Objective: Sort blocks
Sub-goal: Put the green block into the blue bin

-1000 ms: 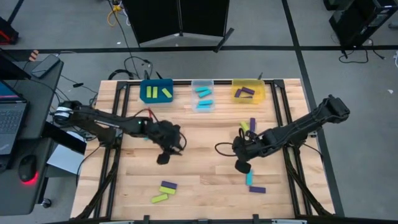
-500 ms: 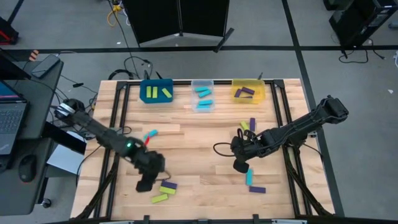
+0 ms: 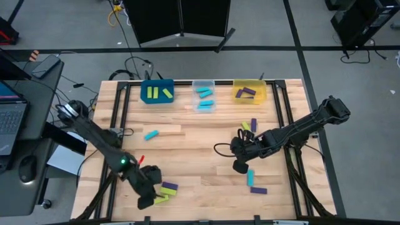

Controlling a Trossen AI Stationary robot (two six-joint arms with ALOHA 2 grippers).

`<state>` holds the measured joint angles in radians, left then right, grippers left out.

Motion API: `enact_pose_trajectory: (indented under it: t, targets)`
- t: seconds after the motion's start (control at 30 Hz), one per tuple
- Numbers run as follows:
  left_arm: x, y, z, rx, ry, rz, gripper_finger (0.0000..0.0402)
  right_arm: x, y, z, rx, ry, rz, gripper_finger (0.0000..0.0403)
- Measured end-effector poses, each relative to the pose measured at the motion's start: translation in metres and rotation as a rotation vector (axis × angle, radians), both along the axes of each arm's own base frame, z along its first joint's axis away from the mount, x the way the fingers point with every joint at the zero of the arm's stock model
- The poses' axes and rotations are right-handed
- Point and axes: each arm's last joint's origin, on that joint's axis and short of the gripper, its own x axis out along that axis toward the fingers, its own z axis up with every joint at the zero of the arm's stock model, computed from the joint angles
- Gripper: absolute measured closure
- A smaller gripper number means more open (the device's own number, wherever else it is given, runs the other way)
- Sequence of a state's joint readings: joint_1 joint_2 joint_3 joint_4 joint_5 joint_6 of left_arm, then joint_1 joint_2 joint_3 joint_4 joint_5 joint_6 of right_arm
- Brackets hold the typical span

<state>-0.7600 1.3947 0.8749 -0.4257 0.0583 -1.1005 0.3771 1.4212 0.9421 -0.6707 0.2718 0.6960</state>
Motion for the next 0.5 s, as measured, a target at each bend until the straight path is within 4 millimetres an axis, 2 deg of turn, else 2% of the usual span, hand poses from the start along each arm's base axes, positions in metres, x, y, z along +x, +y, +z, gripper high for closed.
enact_pose_trajectory:
  t: [0.23,0.5]
  targets:
    - [0.005,-0.030,-0.011,0.068,0.025,-0.001,0.0274,0.000,0.000,0.000,0.002,-0.006,0.000,0.0371]
    - [0.025,-0.059,-0.021,0.138,0.035,0.011,0.0210,0.003,0.002,0.002,0.002,-0.031,0.022,0.0371]
